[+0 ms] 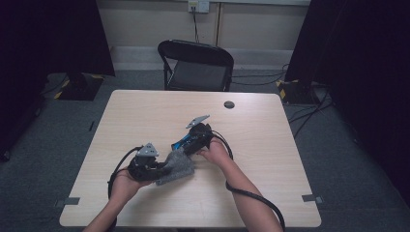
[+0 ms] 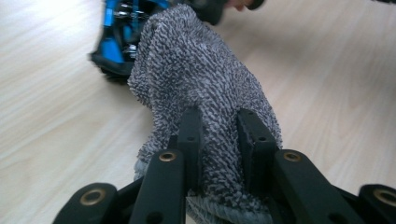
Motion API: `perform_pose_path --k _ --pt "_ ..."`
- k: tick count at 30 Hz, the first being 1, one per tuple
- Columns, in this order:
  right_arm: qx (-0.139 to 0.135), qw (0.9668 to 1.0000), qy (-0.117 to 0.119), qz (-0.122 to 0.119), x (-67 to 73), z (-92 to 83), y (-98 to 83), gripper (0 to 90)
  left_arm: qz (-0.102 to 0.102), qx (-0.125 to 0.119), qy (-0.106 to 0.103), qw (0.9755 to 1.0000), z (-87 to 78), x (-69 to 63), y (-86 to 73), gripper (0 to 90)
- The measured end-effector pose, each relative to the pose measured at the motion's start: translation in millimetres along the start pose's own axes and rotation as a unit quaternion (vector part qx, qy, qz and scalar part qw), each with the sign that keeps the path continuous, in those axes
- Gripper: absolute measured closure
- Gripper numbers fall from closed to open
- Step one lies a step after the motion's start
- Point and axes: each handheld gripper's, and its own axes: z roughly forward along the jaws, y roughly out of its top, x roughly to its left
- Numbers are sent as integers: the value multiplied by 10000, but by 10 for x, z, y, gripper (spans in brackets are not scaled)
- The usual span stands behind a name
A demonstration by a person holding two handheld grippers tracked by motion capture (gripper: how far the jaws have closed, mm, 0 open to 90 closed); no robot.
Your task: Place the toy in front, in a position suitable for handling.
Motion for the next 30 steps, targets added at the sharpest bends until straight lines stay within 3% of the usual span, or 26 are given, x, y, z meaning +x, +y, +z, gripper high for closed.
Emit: perform_pose_path --k 7,11,17,20,23,30 --pt "3 10000 0 1 2 1 1 0 264 142 -329 9990 122 -189 11 733" --pt "-3 10000 4 5 3 2 1 0 311 211 -400 9985 228 -210 18 731" --pt "-21 10000 -4 30 9 1 -2 0 294 435 -85 9986 325 -122 -7 728" --pt "-41 10000 -12 45 12 -1 -10 0 149 441 -77 9989 338 -62 -32 720" --pt "-39 10000 -16 32 11 2 -6 0 44 484 61 9988 337 11 -56 719" --pt "-43 10000 -25 43 15 -1 -11 0 -22 564 312 9979 313 127 -61 718"
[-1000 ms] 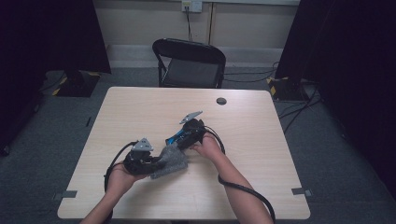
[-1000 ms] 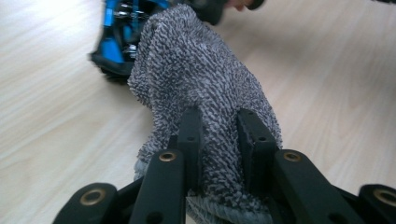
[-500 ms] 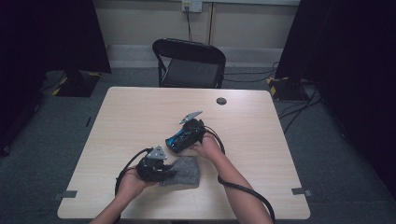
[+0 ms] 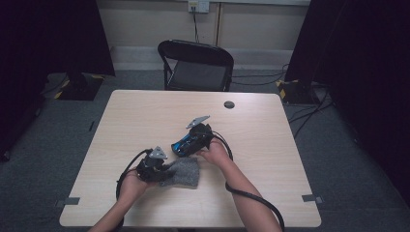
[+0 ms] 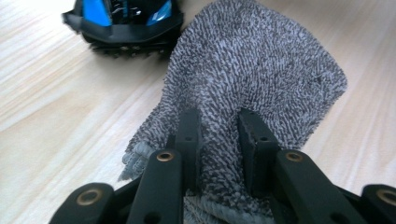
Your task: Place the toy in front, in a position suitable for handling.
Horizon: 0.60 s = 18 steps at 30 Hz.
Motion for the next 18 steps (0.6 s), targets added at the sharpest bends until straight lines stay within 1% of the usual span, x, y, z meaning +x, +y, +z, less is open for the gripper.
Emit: perform_pose_path --k 3,5,10,11,13,15,18 --pt "16 10000 -2 6 1 1 6 0 29 39 107 9999 -17 43 1 718" --pt "17 10000 -2 6 1 1 6 0 4 61 128 9999 -24 72 -5 719" --pt "12 10000 -9 11 3 -3 -1 0 -20 102 270 9996 -46 137 -16 720" --pt "4 10000 -7 14 3 -2 -2 0 -60 96 267 9996 -47 147 -20 719" --pt "20 10000 -10 15 3 -3 0 0 -30 117 326 9994 -57 175 -24 719" --pt "18 10000 -13 19 3 -1 4 0 -102 104 335 9993 -66 204 -30 718" --pt "14 10000 -13 18 3 -1 3 0 -144 109 339 9993 -80 242 -42 718"
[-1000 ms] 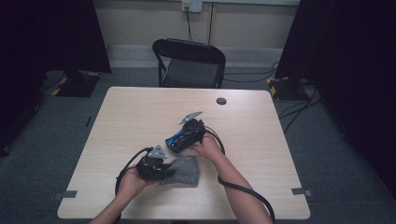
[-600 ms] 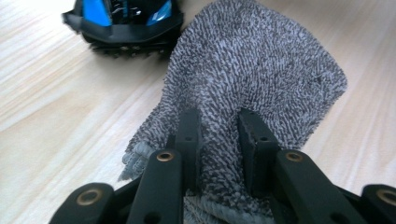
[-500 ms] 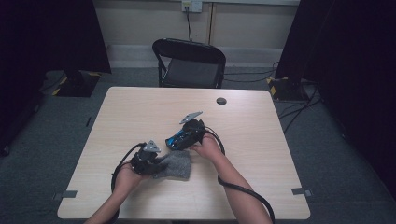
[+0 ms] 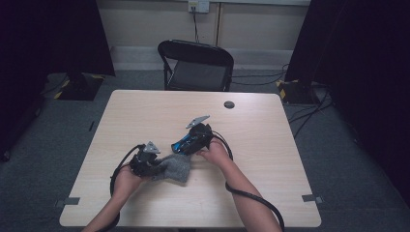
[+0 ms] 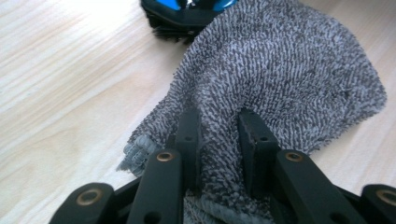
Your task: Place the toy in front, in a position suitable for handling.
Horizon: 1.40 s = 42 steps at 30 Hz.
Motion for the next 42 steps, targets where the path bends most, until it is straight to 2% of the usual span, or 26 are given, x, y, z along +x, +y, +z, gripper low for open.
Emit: perform_pose_path --k 13,19,29,42 --pt "-38 10000 -23 22 7 -4 -11 0 -47 1 193 9998 -38 157 -29 715" --pt "-56 10000 -26 19 6 -4 -16 0 -170 -25 259 9995 -62 230 -58 714" --pt "-68 10000 -24 9 5 -4 -19 0 -167 -1 327 9993 -80 253 -64 713" --pt "-28 10000 -21 18 5 -5 -10 0 -347 -12 400 9986 -128 356 -118 713"
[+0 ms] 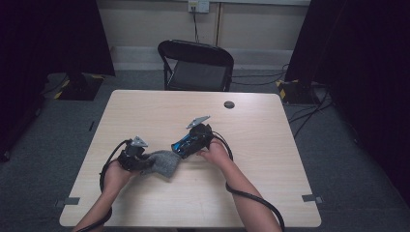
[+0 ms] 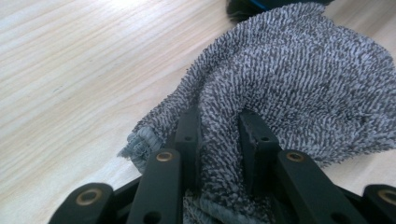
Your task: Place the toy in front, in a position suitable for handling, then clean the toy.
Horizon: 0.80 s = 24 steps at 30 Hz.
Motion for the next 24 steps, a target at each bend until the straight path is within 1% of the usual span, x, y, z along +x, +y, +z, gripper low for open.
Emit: perform_pose_path --k 2,8,12,14,19,21,24 --pt "-8 10000 3 5 1 0 -2 0 -67 0 3 10000 -6 20 -6 713" --pt "46 10000 6 5 0 1 10 0 -78 17 21 10000 -8 72 -1 713" --pt "43 10000 26 -36 -10 6 15 0 -60 15 63 10000 -12 114 8 713" --pt "62 10000 32 -41 -11 6 19 0 -114 1 64 9999 -12 118 2 713" --pt "33 10000 26 -23 -6 4 11 0 -170 -12 108 9998 -19 134 3 713" --pt "36 10000 27 -23 -7 4 11 0 -193 -14 171 9997 -28 153 5 713" --pt "37 10000 28 -27 -8 5 12 0 -288 4 182 9994 -30 196 10 713"
